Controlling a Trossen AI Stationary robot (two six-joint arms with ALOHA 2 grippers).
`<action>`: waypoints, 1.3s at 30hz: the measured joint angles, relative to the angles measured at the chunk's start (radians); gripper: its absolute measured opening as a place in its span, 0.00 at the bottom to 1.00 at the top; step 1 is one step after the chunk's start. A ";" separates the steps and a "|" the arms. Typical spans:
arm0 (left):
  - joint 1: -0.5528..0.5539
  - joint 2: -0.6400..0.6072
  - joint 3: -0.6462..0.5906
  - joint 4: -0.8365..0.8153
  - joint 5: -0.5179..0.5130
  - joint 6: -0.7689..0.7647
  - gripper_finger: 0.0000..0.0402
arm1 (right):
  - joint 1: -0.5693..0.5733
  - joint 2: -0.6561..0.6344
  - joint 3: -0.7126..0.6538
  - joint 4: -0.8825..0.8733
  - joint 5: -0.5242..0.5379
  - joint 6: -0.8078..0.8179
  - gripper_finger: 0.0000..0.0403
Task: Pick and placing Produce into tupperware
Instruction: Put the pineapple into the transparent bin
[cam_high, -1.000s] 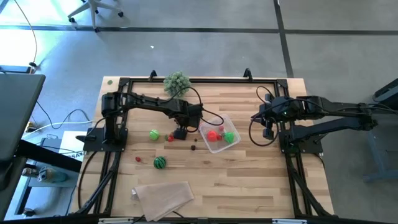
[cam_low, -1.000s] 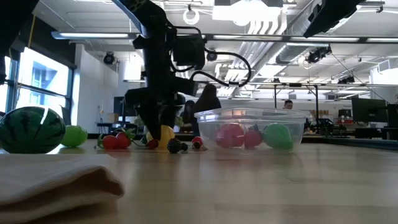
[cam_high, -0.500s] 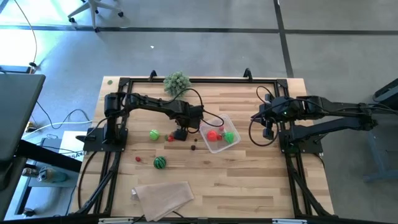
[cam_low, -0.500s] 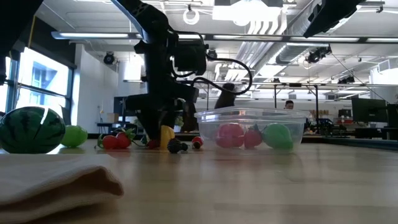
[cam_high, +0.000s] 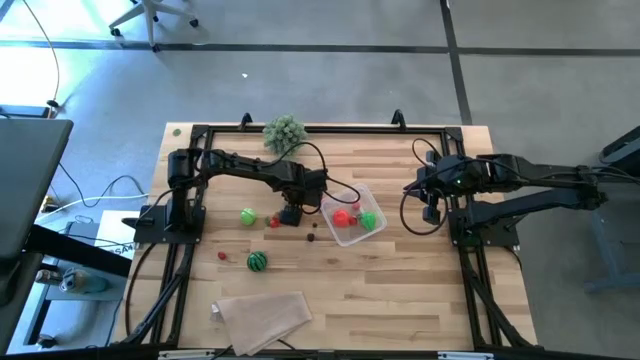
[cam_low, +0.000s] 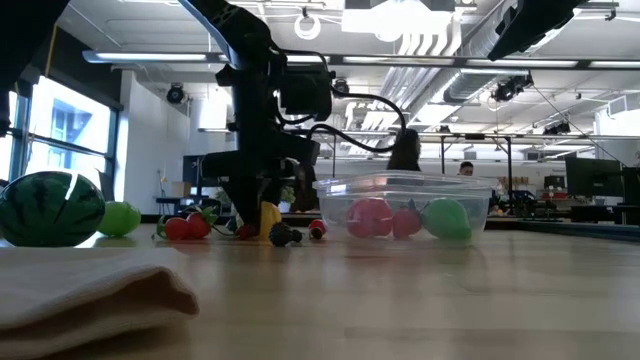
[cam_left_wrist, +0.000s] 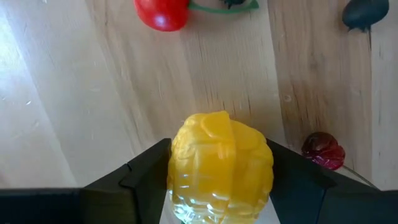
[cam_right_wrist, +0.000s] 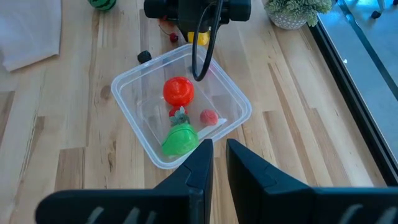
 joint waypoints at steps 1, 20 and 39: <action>0.000 0.000 0.000 0.000 0.000 0.000 0.55 | 0.000 0.000 0.000 0.000 0.000 0.000 0.09; 0.000 -0.001 0.318 -0.362 0.007 -0.158 0.55 | 0.000 0.000 0.000 0.000 0.000 0.000 0.09; -0.001 0.037 0.674 -0.125 0.374 -0.070 0.55 | 0.000 0.000 0.000 0.000 0.000 0.000 0.09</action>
